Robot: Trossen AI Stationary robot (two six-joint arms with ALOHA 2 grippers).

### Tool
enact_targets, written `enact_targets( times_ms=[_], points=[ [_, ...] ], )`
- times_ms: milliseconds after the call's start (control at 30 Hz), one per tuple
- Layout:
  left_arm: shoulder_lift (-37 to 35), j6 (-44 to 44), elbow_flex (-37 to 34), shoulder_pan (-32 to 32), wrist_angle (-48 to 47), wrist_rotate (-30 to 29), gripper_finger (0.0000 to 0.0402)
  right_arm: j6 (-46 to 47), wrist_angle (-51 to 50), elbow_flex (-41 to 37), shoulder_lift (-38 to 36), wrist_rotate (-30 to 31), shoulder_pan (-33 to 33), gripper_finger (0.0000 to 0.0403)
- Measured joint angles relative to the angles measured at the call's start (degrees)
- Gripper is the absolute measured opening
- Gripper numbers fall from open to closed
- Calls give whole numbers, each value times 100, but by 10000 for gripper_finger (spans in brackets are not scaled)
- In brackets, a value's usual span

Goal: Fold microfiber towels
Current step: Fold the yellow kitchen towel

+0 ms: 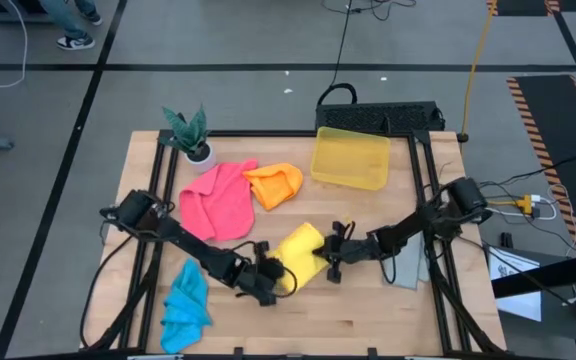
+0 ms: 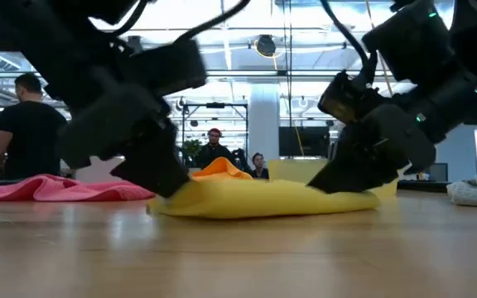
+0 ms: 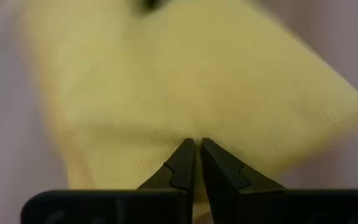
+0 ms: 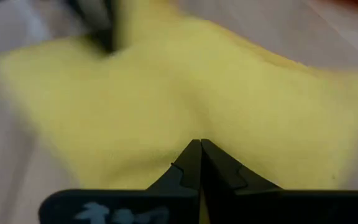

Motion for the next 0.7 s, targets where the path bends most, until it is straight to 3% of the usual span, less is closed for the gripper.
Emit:
enact_targets(
  times_ms=[167,333,500,700],
  points=[
    [1,835,7,-185,1177,594,33,-487,-580,-110,-878,690,-43,0],
    [-405,990,15,-349,1095,228,33,-570,-153,-109,-1499,44,215,0],
    [-532,1055,15,-344,937,-207,33,-285,486,-65,-1142,-356,607,0],
    [-371,613,7,-76,-85,173,33,462,587,-1,-147,-193,730,0]
  ],
)
